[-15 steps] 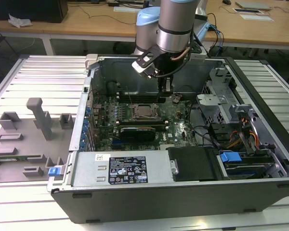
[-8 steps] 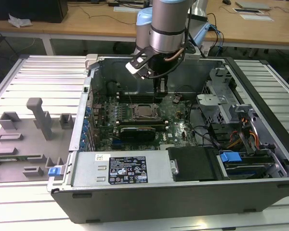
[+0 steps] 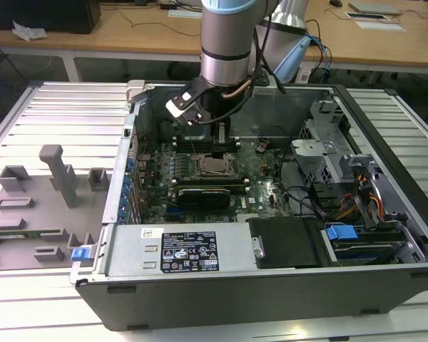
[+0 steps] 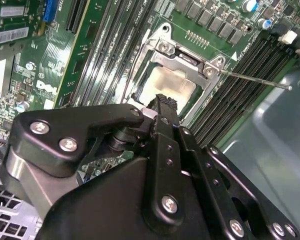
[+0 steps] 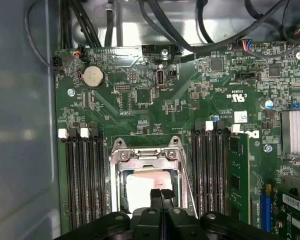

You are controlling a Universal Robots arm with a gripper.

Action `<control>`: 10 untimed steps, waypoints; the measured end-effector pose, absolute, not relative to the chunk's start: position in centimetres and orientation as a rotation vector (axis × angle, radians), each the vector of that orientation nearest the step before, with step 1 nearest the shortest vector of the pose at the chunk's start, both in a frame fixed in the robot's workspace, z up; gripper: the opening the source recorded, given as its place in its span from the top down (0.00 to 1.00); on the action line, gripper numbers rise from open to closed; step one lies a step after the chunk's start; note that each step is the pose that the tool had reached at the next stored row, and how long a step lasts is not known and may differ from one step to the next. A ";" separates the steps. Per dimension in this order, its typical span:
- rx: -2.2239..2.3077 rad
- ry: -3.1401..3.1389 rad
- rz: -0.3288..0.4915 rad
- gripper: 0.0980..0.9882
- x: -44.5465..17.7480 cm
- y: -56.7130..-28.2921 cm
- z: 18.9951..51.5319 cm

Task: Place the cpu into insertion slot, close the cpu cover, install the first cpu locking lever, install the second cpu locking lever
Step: 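Close the cpu cover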

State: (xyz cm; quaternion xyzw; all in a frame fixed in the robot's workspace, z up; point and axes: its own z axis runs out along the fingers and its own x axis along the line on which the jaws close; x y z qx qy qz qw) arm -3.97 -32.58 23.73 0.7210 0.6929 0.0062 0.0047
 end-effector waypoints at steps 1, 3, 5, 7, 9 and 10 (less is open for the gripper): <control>2.258 2.171 0.020 0.99 -4.0 -32.6 23.7; 2.255 2.174 0.020 0.99 -4.0 -32.6 23.7; 2.209 2.221 0.020 0.99 -4.0 -32.6 23.7; 2.157 2.272 0.020 0.99 -4.0 -32.6 23.7; 2.053 2.365 0.019 0.99 -4.0 -32.6 23.7; 2.032 2.383 0.018 0.99 -4.0 -32.6 23.7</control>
